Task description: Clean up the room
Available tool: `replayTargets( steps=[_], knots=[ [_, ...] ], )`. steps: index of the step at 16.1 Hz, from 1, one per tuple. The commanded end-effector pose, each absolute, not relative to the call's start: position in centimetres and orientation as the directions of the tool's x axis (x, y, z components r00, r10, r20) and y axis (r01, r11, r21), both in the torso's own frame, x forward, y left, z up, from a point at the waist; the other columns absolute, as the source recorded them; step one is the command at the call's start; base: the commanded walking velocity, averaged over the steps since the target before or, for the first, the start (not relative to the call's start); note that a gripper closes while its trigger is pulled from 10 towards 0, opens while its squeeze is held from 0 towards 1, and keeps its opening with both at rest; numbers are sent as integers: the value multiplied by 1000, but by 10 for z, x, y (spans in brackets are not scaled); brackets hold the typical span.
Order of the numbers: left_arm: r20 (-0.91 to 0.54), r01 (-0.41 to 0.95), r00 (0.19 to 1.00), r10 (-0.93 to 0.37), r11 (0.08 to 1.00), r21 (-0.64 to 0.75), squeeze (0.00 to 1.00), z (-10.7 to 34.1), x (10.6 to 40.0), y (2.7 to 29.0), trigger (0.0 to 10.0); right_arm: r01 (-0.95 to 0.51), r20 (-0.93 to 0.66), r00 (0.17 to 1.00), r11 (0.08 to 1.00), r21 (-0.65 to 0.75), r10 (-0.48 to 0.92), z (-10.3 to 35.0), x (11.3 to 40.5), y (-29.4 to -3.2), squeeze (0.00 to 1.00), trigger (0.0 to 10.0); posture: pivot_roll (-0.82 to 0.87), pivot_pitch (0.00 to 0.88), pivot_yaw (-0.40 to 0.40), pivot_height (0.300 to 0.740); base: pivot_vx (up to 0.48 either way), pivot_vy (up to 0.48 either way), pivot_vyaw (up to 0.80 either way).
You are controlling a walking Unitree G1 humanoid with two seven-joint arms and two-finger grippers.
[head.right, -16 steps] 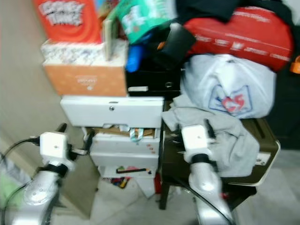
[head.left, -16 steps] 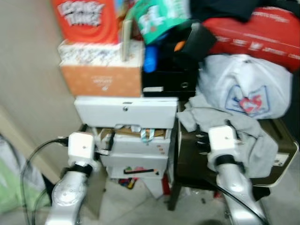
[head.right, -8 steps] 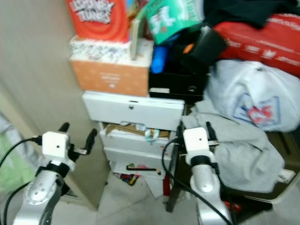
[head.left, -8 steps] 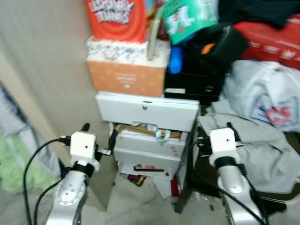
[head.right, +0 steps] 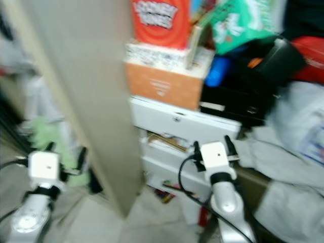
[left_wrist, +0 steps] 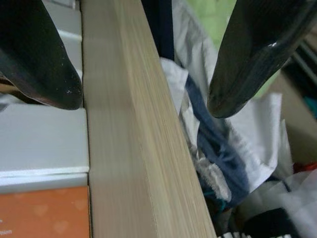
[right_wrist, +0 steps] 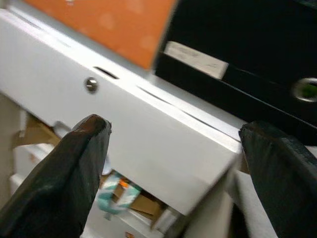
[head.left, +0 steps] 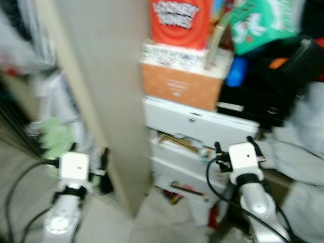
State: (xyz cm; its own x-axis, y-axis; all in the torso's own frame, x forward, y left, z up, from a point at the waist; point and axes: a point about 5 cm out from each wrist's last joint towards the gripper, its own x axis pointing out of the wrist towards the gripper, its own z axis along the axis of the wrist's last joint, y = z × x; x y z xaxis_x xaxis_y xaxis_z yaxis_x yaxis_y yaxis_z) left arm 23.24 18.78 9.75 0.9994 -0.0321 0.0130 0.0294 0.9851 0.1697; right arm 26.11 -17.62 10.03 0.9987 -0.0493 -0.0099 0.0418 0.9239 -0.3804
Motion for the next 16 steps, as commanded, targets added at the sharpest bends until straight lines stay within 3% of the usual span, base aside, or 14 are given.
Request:
replayTargets(
  steps=[1,5,11,16],
  knots=[
    [32,10,999,-16,981,196,0,103,235,191,10000,29,9,1000,931,-364,-27,105,265,-171,0,10000,-40,6,-7,740,0,0,800],
    [41,-19,999,11,980,196,0,102,228,196,10000,1,3,1000,934,-356,0,106,261,-169,0,10000,-40,0,-13,740,0,0,800],
    [-7,-36,999,39,974,225,0,100,194,205,10000,-62,-87,996,930,-363,32,92,214,-185,0,10000,-21,13,-7,740,0,0,598],
    [-20,-36,999,41,974,224,0,99,196,205,10000,-64,-81,996,927,-369,37,93,221,-185,0,10000,-30,11,-2,740,0,0,758]
  ],
)
